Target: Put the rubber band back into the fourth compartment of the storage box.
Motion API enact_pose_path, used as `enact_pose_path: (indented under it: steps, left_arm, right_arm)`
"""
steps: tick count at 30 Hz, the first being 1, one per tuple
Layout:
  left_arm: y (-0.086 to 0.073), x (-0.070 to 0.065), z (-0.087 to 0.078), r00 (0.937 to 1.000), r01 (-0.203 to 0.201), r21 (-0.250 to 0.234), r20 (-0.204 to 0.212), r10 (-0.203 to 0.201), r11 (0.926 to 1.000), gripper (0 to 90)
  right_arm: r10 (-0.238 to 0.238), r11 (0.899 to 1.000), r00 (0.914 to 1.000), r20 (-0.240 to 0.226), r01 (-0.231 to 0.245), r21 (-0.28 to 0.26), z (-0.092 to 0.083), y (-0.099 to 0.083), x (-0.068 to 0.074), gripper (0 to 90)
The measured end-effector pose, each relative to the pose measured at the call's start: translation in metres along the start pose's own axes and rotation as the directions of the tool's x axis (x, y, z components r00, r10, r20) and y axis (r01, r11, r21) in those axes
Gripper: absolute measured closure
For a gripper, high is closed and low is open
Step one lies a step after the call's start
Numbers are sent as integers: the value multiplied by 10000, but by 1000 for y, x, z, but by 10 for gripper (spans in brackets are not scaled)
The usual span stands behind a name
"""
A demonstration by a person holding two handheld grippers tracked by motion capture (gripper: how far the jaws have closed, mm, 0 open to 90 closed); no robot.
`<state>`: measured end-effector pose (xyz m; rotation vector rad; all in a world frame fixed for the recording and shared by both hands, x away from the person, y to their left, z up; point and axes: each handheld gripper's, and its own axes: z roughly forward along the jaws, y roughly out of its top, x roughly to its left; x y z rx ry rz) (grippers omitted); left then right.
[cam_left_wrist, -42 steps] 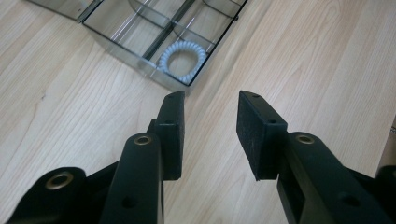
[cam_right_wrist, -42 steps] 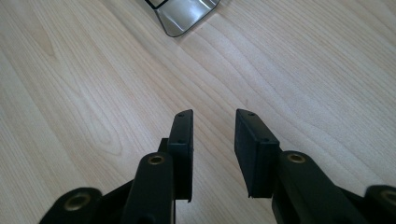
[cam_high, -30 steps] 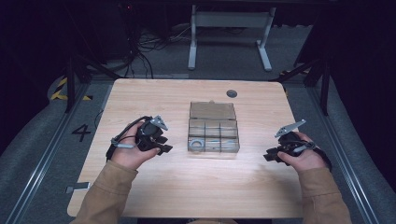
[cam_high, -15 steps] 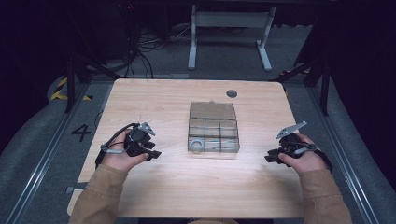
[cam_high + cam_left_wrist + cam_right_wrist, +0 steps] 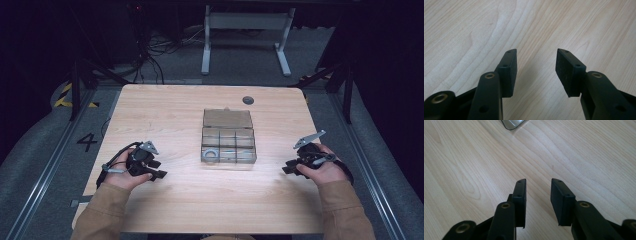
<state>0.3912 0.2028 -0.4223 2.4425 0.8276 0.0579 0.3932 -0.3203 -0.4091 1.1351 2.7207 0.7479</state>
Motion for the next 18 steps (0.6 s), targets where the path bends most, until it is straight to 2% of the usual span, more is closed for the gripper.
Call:
enact_pose_path:
  steps: [4,7,13,18]
  left_arm:
    - [-9,4,2,9996,127,-293,-252,-135,9995,487]
    - [-12,6,3,9990,178,35,-413,-176,9998,475]
    - [-12,3,7,9996,120,389,-270,-110,9992,436]
    - [-9,3,6,9987,18,190,-513,-8,9998,405]
  right_arm:
    - [-30,9999,9996,284,27,137,2,1,0,660]
    - [-50,9996,9995,324,42,272,6,2,-1,657]
    - [-24,9996,9996,297,15,296,9,3,-2,651]
    - [31,9999,9995,328,-36,162,8,2,-2,637]
